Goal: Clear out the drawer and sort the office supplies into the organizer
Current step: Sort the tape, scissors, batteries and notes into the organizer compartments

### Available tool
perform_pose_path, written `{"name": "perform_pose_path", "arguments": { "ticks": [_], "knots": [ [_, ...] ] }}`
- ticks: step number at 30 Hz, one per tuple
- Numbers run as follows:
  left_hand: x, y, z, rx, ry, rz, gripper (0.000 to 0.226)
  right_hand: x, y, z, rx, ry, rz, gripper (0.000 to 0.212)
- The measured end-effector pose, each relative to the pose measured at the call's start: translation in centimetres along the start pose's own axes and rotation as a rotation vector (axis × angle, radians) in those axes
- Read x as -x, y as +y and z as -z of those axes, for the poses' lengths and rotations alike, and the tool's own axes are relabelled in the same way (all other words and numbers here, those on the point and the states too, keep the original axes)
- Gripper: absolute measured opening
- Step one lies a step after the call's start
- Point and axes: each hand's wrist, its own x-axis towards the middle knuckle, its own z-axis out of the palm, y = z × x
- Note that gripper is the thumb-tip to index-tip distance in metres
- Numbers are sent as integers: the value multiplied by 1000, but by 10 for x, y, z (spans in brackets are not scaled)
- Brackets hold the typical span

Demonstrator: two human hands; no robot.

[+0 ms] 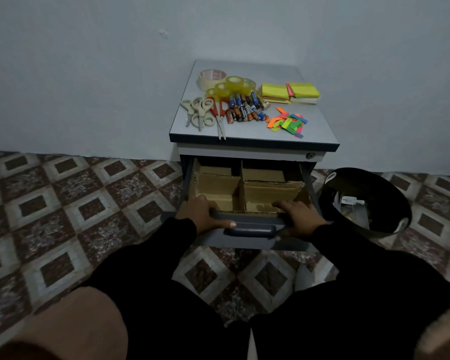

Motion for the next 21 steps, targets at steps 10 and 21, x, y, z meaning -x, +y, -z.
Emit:
{"name": "perform_pose_path", "arguments": {
  "ticks": [10,21],
  "knots": [
    [31,3,-8,-267,-25,-75,64,20,3,-2,-281,-197,-8,68],
    [76,-7,-16,-252,5,-250,117,72,-5,-21,-221,-155,161,59]
  ]
}}
